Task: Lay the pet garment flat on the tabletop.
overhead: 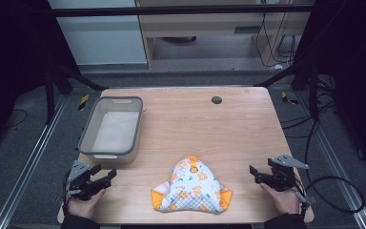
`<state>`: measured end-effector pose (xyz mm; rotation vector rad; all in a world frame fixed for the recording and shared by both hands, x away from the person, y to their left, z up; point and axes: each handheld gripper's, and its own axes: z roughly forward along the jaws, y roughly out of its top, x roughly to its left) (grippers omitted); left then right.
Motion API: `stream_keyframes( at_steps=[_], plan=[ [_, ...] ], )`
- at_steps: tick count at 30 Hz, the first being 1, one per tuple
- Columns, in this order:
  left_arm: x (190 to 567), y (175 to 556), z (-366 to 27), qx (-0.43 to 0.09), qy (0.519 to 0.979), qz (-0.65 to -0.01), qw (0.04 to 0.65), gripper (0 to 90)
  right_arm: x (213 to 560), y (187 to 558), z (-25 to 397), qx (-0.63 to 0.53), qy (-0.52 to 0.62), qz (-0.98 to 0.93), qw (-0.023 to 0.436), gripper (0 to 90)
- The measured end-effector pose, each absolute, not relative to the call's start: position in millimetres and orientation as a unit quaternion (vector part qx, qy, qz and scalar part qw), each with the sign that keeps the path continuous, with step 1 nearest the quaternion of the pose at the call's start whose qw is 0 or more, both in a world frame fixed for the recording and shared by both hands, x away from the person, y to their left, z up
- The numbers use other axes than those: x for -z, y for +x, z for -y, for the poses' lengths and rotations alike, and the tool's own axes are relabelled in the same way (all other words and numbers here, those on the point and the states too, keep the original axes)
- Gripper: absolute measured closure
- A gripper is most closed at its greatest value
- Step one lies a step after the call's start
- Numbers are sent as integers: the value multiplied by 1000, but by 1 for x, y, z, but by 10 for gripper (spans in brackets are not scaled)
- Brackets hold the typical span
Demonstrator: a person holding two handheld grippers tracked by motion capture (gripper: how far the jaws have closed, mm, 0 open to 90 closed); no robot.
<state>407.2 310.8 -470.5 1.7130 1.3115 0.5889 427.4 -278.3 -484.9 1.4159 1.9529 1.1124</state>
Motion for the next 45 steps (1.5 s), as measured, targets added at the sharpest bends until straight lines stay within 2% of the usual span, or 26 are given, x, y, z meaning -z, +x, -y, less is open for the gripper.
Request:
stream_keyframes(
  at_steps=[12,20,30,37,45],
  plan=[
    [468,404,-294,-235,707,-505,435,261,476,422,259,-411,488,-733,236,256],
    [463,404,-288,-227,712,-496,442,264,464,420,250,-423,467,-741,231,289],
    [435,413,-267,-227,719,-470,458,278,439,426,250,-437,461,-735,239,292],
    [415,429,-242,-230,720,-452,473,277,420,435,240,-450,446,-734,244,292],
    [414,444,-206,-216,739,-432,470,295,421,446,215,-455,427,-747,232,304]
  ],
)
